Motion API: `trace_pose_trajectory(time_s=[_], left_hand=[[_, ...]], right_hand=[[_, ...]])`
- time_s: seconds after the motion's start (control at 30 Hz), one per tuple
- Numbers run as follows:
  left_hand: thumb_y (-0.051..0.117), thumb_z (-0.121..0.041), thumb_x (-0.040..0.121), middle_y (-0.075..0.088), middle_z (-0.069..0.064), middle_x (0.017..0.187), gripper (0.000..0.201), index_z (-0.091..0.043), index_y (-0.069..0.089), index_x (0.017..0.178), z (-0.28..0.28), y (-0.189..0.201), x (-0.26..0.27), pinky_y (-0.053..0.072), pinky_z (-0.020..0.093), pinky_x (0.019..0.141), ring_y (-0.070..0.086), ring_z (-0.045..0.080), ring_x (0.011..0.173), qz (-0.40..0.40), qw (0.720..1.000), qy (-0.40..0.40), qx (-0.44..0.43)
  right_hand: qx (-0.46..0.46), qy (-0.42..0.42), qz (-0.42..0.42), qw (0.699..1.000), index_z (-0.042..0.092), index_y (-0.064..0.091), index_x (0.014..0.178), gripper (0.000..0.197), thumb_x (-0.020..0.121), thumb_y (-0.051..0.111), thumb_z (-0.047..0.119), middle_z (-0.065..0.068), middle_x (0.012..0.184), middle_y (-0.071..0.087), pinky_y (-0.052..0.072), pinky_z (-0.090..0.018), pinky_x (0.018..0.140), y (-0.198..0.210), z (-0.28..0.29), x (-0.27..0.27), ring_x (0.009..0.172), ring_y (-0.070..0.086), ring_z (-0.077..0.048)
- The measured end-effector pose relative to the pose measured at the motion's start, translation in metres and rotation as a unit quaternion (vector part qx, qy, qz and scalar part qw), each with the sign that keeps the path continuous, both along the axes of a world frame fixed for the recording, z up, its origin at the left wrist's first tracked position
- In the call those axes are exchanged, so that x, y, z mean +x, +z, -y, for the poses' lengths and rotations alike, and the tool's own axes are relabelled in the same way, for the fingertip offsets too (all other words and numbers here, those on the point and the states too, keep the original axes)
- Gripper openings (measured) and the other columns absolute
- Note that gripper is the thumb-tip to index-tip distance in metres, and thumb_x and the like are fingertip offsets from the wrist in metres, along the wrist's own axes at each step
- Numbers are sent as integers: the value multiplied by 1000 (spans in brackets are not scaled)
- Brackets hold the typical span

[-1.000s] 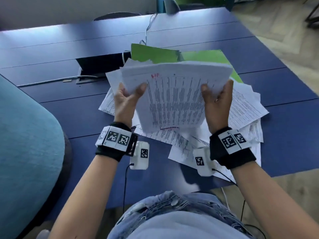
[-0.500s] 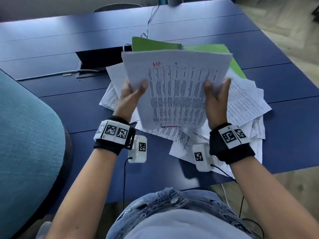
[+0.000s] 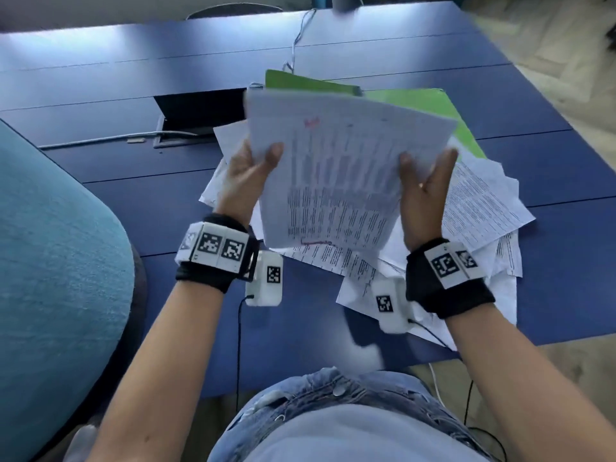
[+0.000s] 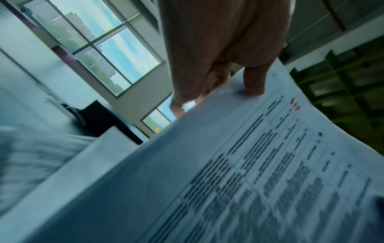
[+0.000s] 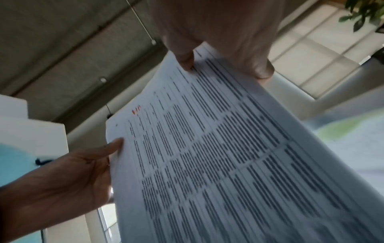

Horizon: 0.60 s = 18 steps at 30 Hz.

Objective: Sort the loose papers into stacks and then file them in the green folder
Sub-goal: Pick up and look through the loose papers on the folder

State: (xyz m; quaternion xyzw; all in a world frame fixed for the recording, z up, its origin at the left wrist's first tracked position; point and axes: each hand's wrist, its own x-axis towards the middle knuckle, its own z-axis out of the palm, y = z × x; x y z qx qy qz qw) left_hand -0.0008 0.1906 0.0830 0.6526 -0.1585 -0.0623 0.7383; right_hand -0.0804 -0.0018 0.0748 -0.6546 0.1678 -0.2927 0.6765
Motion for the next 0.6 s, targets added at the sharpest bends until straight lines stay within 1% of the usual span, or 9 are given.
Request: trace_pose_trajectory(time_s=[0.07,0.1,0.13,0.17,0.23,0.33,0.4,0.5,0.6], left_hand=[[54,-12,86,73,-14,89,26,-8,53,112,-2,-22,-8,55,26,83,67,3,85,-49,998,5,24],[53,-13,84,73,-12,87,32,-5,53,115,-3,-31,-12,54,28,86,67,3,84,-72,997,17,35],[52,-13,84,71,-10,89,38,0,51,119,-3,-34,-15,52,30,87,66,3,82,-89,994,34,45],[50,-10,87,67,-7,92,36,3,49,120,-5,-36,-16,52,32,87,65,3,81,-94,993,49,51],[45,-2,93,63,-2,94,18,-6,52,110,-12,-33,-11,53,33,84,65,4,79,-84,991,79,60],[51,-6,91,65,6,96,19,-25,54,87,-38,-26,2,55,39,83,65,21,87,-97,975,166,107],[55,-9,89,65,9,101,16,-23,55,84,-61,-34,10,53,40,89,64,24,92,-120,961,207,140],[58,-12,87,66,15,105,4,-15,58,89,-93,-59,12,50,43,95,63,26,95,-172,923,253,232],[59,-11,85,65,20,111,22,-1,61,105,-118,-86,6,50,44,95,62,33,105,-232,881,289,295]], right_hand=[[-11,19,-55,998,15,37,126,39,91,53,23,17,101,52,47,-21,88,-21,-11,-5,87,53,11],[-18,20,-79,997,11,37,128,43,90,52,27,12,105,56,49,-31,94,-27,-16,-8,95,56,2],[-28,18,-89,995,12,39,125,41,90,51,29,8,108,59,47,-41,98,-33,-19,-7,102,57,-8],[-39,17,-94,995,14,42,117,31,90,49,27,9,106,60,46,-47,98,-35,-21,-6,102,58,-14],[-62,27,-109,992,12,42,109,16,93,46,17,14,95,58,49,-43,90,-36,-25,2,93,59,-15],[-101,82,-147,981,3,39,108,18,94,45,13,2,95,59,49,-36,77,-36,-37,15,84,58,-18],[-130,154,-196,960,3,38,111,21,93,46,11,-10,104,60,49,-36,77,-44,-50,25,88,58,-23],[-159,248,-270,917,2,39,118,28,92,47,8,-15,108,59,46,-33,78,-60,-74,37,95,58,-27],[-203,292,-331,874,2,39,119,32,89,50,7,-19,111,59,44,-33,83,-78,-95,45,97,56,-29]])
